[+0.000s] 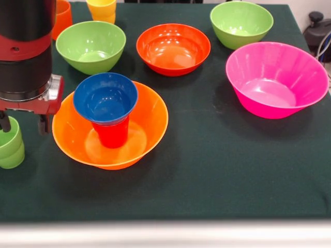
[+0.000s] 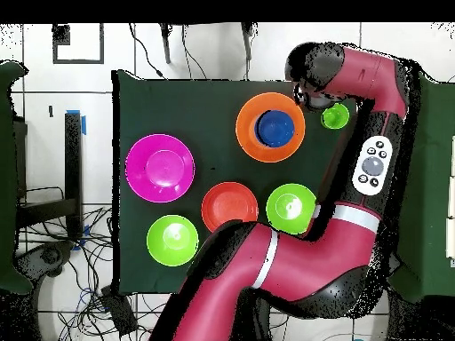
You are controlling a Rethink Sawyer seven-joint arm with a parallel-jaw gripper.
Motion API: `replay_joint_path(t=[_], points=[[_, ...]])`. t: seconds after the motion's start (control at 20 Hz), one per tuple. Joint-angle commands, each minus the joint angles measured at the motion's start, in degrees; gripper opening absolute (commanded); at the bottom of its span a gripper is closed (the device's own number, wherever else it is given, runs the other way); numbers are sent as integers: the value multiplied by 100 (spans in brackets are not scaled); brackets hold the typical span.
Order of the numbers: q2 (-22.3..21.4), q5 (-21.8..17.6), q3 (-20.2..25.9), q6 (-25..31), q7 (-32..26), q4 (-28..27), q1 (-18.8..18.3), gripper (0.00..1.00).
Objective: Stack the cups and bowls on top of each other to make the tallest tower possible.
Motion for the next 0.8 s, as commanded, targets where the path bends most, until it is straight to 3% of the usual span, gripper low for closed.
replay_joint_path(t=[0.05, 0.8], points=[[111, -415, 146, -335, -1920, 352, -51, 100], [716, -347, 291, -518, -1884, -238, -195, 100]])
